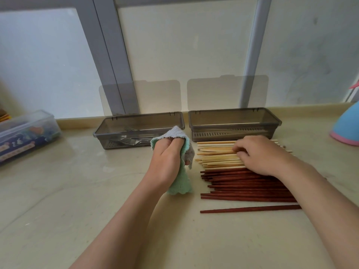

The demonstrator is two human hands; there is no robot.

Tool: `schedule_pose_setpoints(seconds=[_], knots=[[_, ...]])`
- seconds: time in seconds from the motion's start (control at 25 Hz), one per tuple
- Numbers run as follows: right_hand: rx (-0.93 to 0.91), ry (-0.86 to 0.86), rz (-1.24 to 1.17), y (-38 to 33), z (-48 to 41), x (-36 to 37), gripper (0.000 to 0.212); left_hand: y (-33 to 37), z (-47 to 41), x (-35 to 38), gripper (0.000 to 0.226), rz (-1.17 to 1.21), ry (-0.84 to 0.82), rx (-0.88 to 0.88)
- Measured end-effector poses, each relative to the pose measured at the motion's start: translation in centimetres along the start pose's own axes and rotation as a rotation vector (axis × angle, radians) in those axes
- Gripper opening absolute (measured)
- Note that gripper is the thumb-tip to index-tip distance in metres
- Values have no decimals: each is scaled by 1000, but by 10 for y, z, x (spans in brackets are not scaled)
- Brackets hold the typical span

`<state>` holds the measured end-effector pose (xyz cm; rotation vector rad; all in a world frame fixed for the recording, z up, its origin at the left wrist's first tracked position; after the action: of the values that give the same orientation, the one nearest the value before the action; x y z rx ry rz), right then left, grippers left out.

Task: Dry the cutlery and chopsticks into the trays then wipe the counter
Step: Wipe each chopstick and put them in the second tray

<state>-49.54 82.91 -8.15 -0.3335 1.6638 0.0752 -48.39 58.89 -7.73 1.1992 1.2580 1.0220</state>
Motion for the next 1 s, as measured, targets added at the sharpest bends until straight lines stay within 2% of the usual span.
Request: schedule_pose_setpoints(seconds=[0.28,0.44,0.52,0.68,0.84,1.0], knots=[[8,31,16,2,-3,4,14,-4,-4,1,37,-43,17,7],[-117,323,-88,-12,5,-11,18,-1,-2,3,43,-58,16,38],[-223,399,-162,-27,10,-20,21,-2,-3,4,45,-49,2,39],[-345,284,-280,-54,14,-14,22,-2,-4,3,43,22,70,0],[-363,169,-395,-66,18,-8,18,0,-9,-2,48,94,236,-12],[-375,193,-513,-87,22,1,15,1,-8,1,42,124,305,12]])
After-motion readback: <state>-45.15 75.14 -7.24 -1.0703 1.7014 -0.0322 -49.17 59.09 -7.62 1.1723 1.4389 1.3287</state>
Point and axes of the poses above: each hand's wrist, its own z-axis away from the middle knuckle, its own x-axis out of the palm, y = z × x, the point moved 1 cm from there along -z, towards the middle knuckle, and after that the axes turned 8 degrees about -x, right-handed, at the moved point
